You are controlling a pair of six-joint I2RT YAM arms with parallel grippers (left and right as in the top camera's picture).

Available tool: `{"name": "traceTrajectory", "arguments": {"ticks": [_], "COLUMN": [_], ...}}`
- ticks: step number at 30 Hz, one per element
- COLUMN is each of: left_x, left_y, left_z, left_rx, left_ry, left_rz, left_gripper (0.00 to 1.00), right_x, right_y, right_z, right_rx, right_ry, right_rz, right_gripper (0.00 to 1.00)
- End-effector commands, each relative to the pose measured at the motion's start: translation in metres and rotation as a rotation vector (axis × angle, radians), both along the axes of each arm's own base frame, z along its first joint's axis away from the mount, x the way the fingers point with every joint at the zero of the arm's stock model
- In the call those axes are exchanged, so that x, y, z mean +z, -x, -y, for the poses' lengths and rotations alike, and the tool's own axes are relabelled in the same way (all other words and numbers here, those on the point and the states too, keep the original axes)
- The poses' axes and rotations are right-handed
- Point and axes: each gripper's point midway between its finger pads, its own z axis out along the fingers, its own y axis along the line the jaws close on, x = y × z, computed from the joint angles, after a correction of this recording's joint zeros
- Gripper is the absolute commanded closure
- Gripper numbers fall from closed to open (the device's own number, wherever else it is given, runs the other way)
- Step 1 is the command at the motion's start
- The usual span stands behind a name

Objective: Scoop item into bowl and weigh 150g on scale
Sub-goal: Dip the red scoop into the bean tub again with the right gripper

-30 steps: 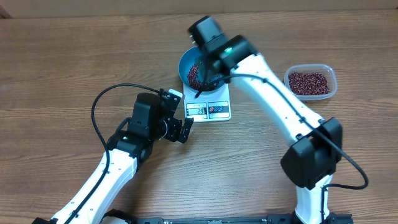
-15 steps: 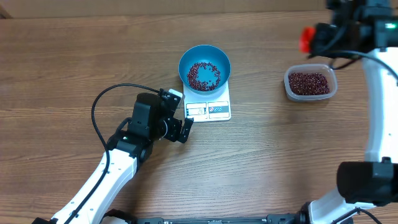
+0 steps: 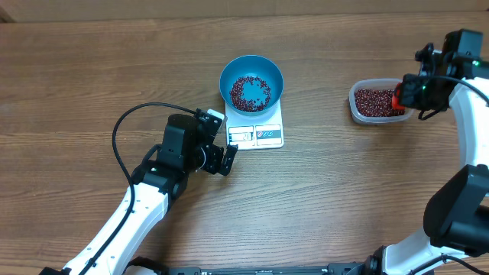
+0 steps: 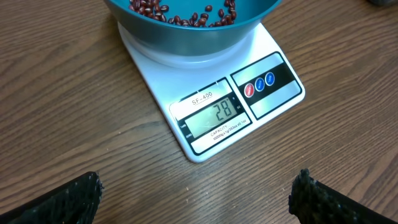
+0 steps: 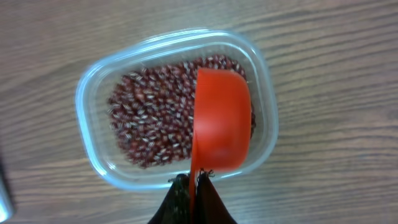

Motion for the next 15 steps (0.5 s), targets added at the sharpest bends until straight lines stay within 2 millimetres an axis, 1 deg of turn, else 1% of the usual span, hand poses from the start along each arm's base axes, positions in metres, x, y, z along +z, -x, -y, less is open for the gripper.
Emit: {"name": "traceTrajectory", "arguments": {"ticks": [1, 6, 8, 15], "left_x": [-0.003, -0.003, -0.003, -0.003], "left_y": [0.0, 0.0, 0.0, 0.0], "left_z": [0.0, 0.0, 0.0, 0.0], "left_rx": [0.009, 0.009, 0.009, 0.009], "left_ry": [0.0, 0.0, 0.0, 0.0], "left_rz": [-0.01, -0.01, -0.01, -0.01], "left_gripper": [0.0, 0.0, 0.0, 0.0], "right_x": [-0.015, -0.041, -0.046, -0.046], "right_y": [-0.002, -0.002, -0.001, -0.001], "right_z": [0.006, 0.005, 0.001, -0.018], "right_rx": [0.01, 0.011, 0.019, 0.053], "right_ry": [0.041, 0.038, 0.015, -0.087], "right_rz": [0.017, 0.03, 0.029, 0.04], "right_gripper": [0.96, 0.96, 0.96, 0.96]}}
